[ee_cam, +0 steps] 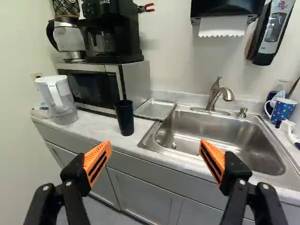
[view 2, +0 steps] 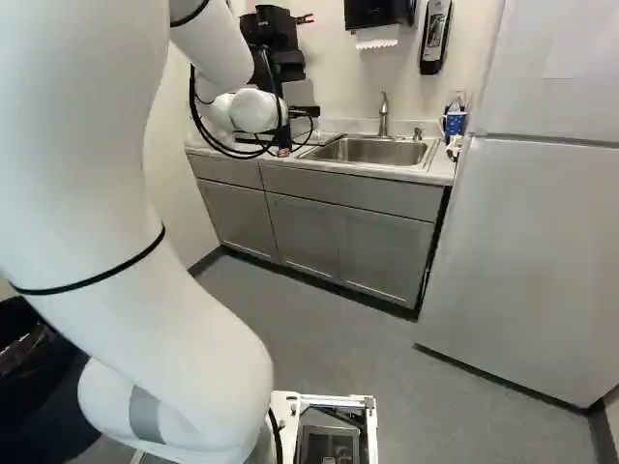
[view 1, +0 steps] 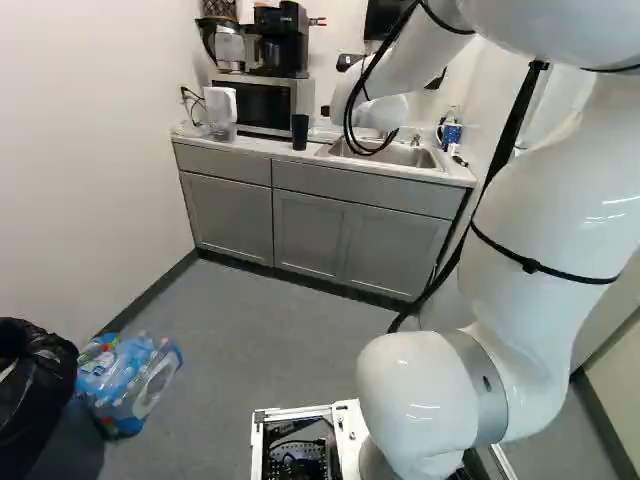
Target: Rinse the cup and place it in the tray
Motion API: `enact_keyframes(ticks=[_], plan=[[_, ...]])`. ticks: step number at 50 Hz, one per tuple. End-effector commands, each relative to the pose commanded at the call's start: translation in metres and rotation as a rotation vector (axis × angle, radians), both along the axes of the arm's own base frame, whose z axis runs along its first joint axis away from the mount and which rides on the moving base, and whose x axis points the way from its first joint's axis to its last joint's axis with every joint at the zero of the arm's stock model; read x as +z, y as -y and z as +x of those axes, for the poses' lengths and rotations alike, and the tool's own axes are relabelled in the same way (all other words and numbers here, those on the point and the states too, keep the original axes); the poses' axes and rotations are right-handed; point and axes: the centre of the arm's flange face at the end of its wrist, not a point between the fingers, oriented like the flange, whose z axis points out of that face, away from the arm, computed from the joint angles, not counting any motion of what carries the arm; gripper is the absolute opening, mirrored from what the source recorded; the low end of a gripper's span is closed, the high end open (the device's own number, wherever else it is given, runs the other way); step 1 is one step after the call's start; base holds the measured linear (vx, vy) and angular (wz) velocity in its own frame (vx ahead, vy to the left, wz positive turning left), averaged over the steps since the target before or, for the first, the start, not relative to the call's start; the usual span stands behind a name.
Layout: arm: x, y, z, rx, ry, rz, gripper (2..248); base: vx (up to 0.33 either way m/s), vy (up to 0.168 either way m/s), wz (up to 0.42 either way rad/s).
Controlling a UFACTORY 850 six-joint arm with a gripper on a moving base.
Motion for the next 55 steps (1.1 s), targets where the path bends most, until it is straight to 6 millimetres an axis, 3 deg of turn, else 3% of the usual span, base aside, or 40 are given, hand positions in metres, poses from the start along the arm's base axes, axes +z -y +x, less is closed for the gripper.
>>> enact_keyframes(ticks=[39, 55], plan=[[0.032, 0.0, 0.001, -0.001, -0.045, 0.001, 247, 0.0, 0.0, 0.0], [0.032, 0.0, 0.001, -0.001, -0.045, 0.001, 247, 0.0, 0.0, 0.0]])
